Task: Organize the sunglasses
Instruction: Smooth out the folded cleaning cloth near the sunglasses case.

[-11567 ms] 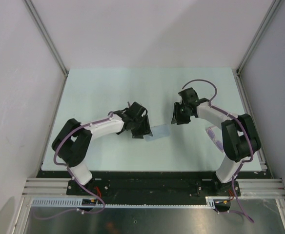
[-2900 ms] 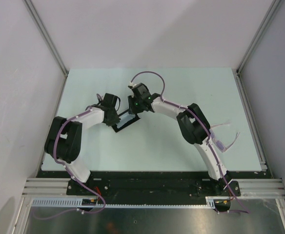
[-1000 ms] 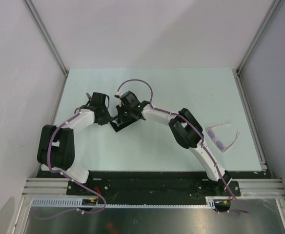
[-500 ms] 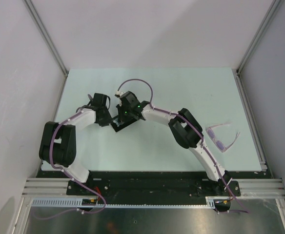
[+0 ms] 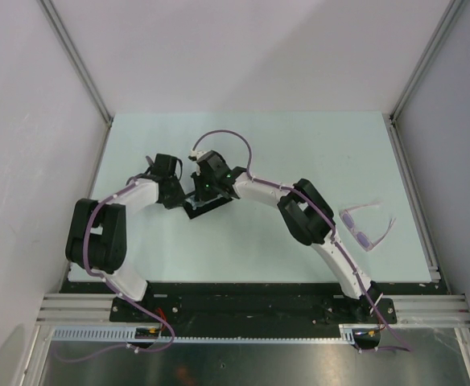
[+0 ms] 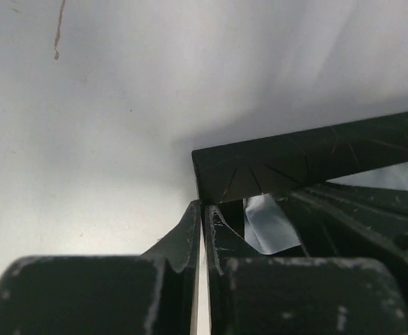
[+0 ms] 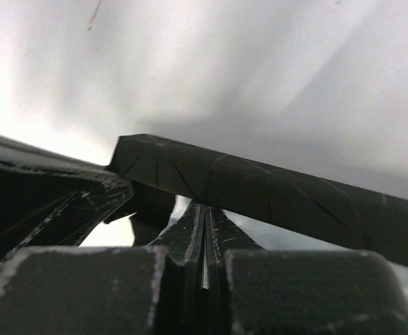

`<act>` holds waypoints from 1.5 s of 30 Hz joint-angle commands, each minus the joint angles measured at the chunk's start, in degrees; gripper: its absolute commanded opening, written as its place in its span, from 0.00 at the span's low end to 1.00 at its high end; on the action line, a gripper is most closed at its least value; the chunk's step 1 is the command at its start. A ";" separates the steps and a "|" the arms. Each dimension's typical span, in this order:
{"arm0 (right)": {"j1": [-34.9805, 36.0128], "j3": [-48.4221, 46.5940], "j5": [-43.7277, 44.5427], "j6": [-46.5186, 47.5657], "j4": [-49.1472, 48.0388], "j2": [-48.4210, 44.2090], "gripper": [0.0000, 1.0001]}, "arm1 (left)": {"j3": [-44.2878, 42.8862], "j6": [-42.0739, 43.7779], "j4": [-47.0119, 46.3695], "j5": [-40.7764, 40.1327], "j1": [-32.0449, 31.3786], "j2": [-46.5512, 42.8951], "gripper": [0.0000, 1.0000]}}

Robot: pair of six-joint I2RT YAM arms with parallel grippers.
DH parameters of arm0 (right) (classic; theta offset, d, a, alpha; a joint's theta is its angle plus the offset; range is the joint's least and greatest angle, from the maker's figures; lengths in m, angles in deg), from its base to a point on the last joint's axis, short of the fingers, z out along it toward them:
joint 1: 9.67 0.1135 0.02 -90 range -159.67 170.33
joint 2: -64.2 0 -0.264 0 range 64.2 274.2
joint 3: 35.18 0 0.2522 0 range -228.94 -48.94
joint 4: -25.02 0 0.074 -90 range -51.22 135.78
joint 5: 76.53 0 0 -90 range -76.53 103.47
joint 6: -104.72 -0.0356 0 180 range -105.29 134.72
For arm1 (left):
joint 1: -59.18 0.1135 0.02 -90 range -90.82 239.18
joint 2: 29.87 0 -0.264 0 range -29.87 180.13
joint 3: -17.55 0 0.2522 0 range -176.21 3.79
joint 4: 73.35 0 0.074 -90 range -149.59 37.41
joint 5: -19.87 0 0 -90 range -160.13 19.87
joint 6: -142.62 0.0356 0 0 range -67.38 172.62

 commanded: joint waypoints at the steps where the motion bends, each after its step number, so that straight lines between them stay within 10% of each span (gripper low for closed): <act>1: 1.21 -1.37 -6.10 0.18 -3.16 -0.84 0.00 | -0.63 0.97 -0.40 0.49 0.59 1.08 0.01; 25: -1.86 1.27 2.86 -1.76 -2.54 -4.00 0.00 | -0.72 0.88 -0.31 1.02 0.59 0.73 0.06; 45: 0.51 9.88 -0.38 4.38 -12.92 -11.91 0.28 | -0.89 0.62 -0.22 0.94 0.68 -1.12 0.13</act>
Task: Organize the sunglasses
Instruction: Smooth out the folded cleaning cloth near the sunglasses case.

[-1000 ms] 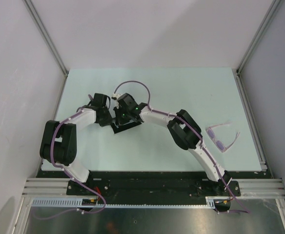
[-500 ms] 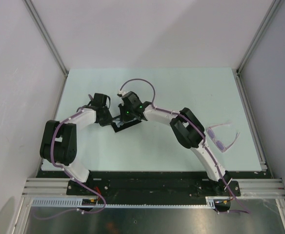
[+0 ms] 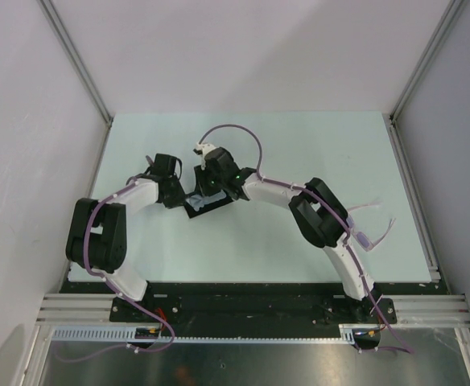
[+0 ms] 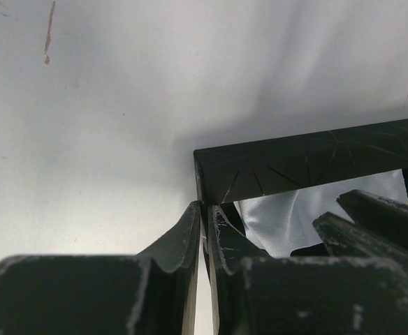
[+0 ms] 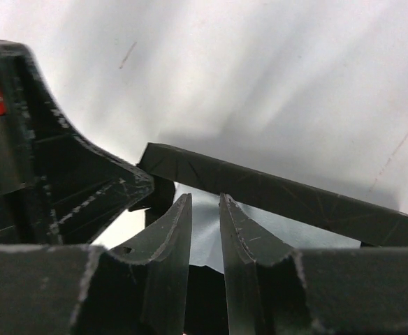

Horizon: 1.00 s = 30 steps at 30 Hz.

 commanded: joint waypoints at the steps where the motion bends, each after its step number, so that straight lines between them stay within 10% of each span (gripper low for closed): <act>1: 1.39 -1.55 -2.24 3.58 -2.06 -2.97 0.28 | -0.87 0.60 0.83 -0.37 0.37 -1.79 0.15; 30: 5.52 -10.43 5.92 11.14 7.35 6.26 0.34 | 2.38 0.86 2.41 1.12 10.57 -10.85 0.27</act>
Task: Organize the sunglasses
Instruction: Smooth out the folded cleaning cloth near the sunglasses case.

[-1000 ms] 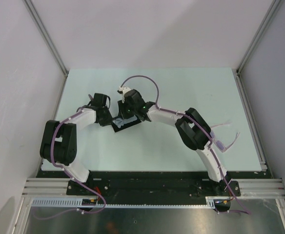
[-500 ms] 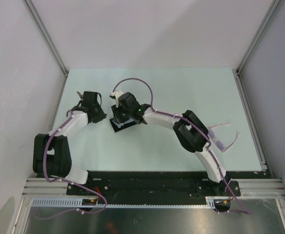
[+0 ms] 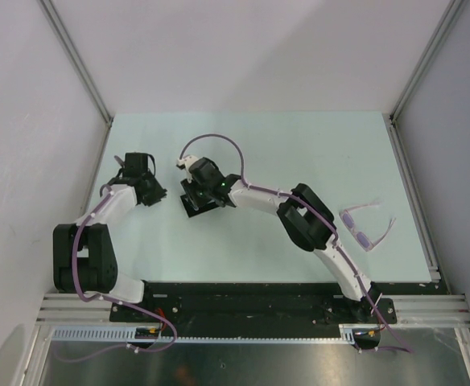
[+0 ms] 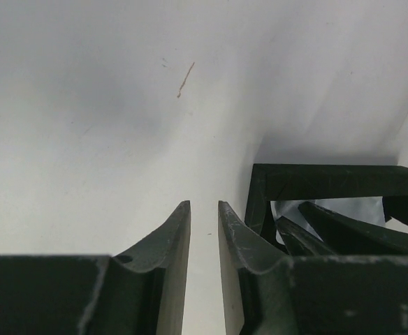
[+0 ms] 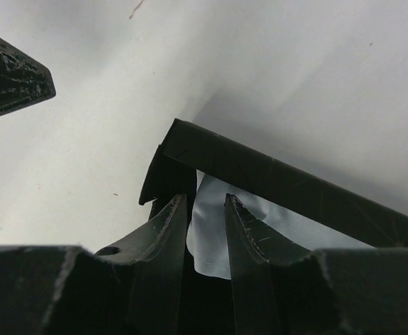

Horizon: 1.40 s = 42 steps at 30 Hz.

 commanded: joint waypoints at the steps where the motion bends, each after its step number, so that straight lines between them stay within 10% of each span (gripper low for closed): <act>1: 1.17 -3.09 3.43 2.33 1.14 1.28 0.34 | 0.35 0.77 -0.19 1.66 0.38 -0.16 0.27; 9: 2.14 -3.00 6.69 3.30 1.76 1.72 0.36 | 0.26 0.86 -0.19 2.01 0.38 0.19 0.27; 24: 1.35 -0.19 9.42 -1.35 -1.75 -0.92 0.00 | 0.44 1.04 -0.19 2.45 1.87 0.19 0.27; 35: -1.90 1.39 -0.68 -10.84 -4.57 -1.80 0.03 | 0.35 1.21 -0.10 2.63 1.88 0.36 0.26; 42: -3.49 3.41 -10.08 -16.12 -8.34 -2.15 0.28 | 0.35 1.39 -0.19 2.72 1.88 0.45 0.26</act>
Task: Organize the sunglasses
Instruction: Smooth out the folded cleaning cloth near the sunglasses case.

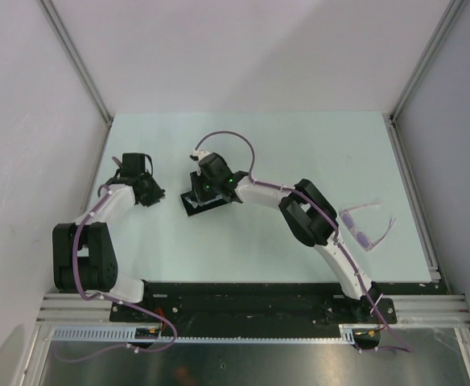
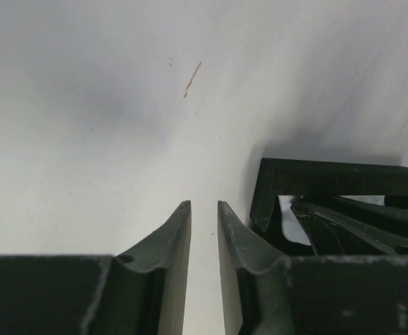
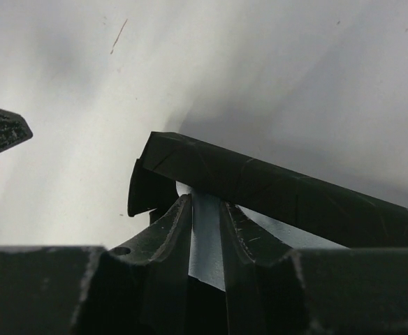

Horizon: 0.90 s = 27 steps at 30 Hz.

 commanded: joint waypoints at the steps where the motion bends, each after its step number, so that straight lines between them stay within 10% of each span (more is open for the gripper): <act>1: -0.67 1.67 -7.08 -4.27 -5.11 -3.15 0.30 | 0.31 1.28 -0.35 0.69 0.39 -0.07 0.26; 27: 0.38 2.29 -1.37 0.90 -3.27 -7.28 0.38 | 0.13 1.37 -0.87 3.23 0.30 0.46 0.26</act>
